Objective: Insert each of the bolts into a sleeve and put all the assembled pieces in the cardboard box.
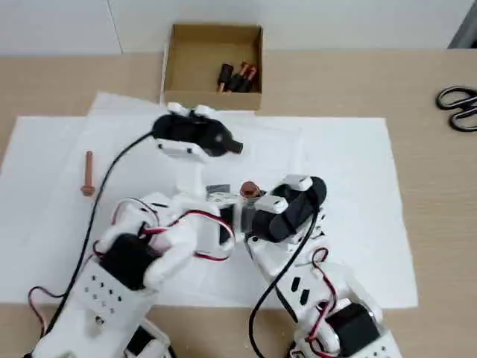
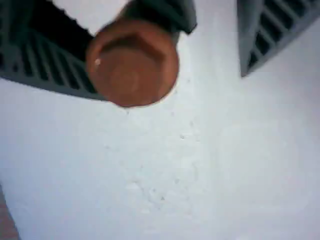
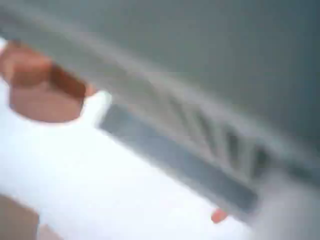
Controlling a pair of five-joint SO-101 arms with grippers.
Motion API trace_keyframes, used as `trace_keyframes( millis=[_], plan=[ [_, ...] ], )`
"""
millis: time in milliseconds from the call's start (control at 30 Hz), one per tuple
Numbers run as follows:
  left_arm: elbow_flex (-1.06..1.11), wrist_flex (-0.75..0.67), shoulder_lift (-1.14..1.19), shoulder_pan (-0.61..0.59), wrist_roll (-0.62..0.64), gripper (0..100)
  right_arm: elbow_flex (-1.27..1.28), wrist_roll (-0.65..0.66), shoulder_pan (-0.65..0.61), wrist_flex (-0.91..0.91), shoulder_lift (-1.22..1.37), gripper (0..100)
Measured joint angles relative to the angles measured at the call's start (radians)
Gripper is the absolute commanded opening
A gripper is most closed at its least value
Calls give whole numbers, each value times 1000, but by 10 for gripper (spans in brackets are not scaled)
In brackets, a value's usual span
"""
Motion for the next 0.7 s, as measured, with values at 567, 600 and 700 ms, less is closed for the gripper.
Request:
trace_keyframes(
  millis=[567, 600, 700],
  plan=[
    [-292, 356, -2, -364, -64, 299, 41, 0, 256, 0, 2, 4],
    [-292, 356, -2, -370, -64, 299, 37, 0, 265, 0, 5, 4],
    [-292, 356, -2, -373, -64, 299, -43, 0, 282, -8, 75, 4]
  ],
)
